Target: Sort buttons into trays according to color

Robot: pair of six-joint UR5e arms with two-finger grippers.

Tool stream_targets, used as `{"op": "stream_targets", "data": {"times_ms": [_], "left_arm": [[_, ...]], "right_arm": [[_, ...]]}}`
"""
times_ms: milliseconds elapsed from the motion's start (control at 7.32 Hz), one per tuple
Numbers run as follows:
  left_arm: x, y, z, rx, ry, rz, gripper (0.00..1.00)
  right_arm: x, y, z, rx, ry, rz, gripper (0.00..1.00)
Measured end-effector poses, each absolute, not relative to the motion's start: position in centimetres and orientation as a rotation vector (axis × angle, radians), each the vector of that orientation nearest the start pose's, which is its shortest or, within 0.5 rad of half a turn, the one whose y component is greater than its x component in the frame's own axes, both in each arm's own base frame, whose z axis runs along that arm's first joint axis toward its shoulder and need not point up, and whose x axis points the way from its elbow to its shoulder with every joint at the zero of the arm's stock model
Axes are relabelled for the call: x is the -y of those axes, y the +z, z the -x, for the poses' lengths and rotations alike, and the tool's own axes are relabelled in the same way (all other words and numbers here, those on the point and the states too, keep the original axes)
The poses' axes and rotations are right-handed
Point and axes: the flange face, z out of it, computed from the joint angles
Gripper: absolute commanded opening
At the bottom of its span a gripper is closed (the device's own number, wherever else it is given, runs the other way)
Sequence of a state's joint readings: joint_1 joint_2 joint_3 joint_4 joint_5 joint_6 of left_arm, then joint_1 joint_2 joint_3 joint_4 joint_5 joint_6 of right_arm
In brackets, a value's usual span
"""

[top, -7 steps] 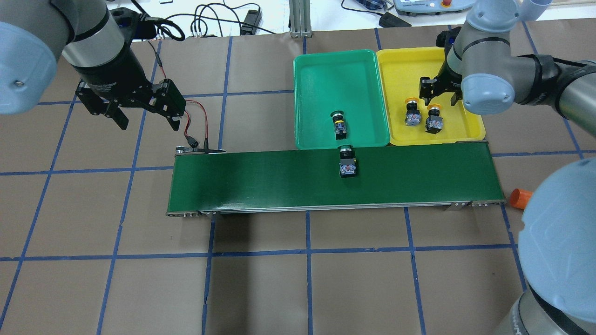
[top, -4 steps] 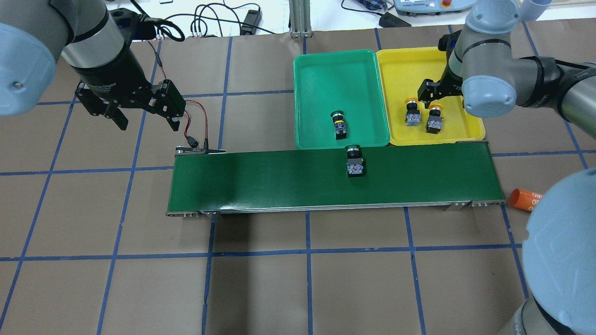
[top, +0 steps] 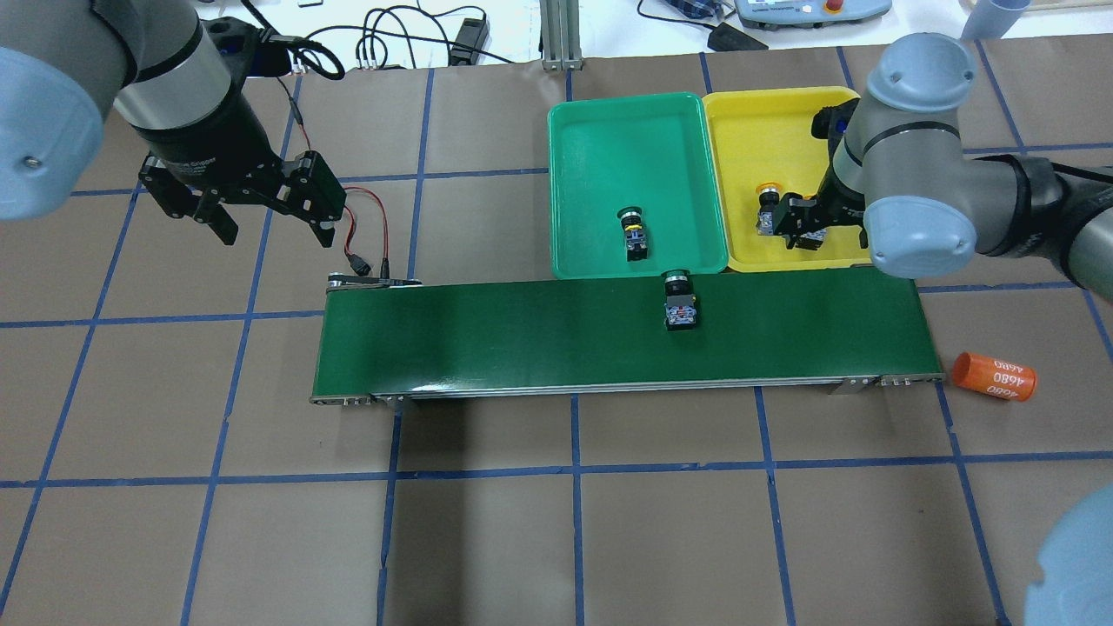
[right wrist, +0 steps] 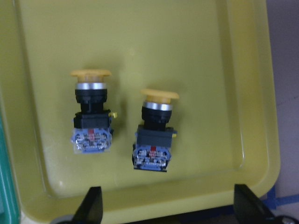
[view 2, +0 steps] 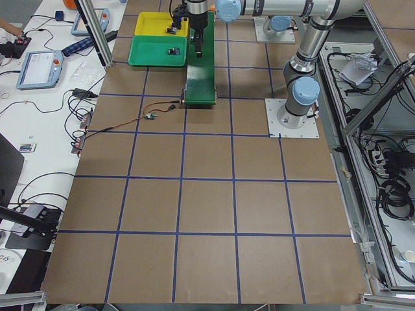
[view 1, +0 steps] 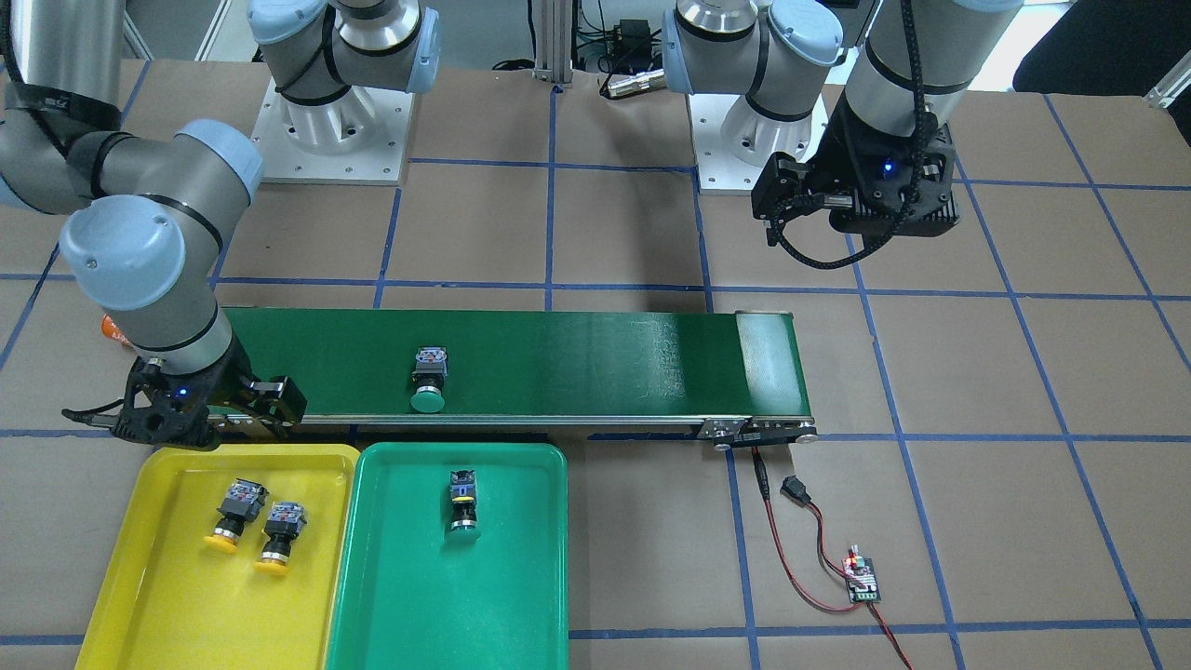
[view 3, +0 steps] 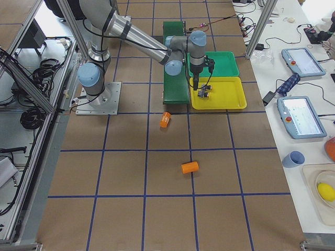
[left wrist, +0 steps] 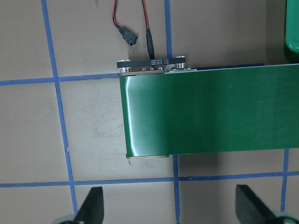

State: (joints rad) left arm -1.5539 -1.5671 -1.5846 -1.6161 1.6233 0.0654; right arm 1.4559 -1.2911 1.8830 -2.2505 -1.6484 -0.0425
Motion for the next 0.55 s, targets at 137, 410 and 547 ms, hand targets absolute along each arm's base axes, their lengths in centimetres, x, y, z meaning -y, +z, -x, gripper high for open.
{"op": "stream_targets", "data": {"times_ms": [137, 410, 547], "left_arm": [[48.6, 47.8, 11.9, -3.078, 0.09, -0.077, 1.0], [48.5, 47.6, 11.8, -3.071, 0.095, -0.077, 1.0], [48.5, 47.6, 11.8, -3.07, 0.094, -0.076, 1.0]], "right_arm": [[55.4, 26.3, -7.6, -3.221, -0.129, -0.081, 1.0], [54.3, 26.9, -9.8, -3.212, -0.1, -0.023, 1.0], [54.0, 27.2, -10.4, -3.186, -0.087, -0.013, 1.0]]}}
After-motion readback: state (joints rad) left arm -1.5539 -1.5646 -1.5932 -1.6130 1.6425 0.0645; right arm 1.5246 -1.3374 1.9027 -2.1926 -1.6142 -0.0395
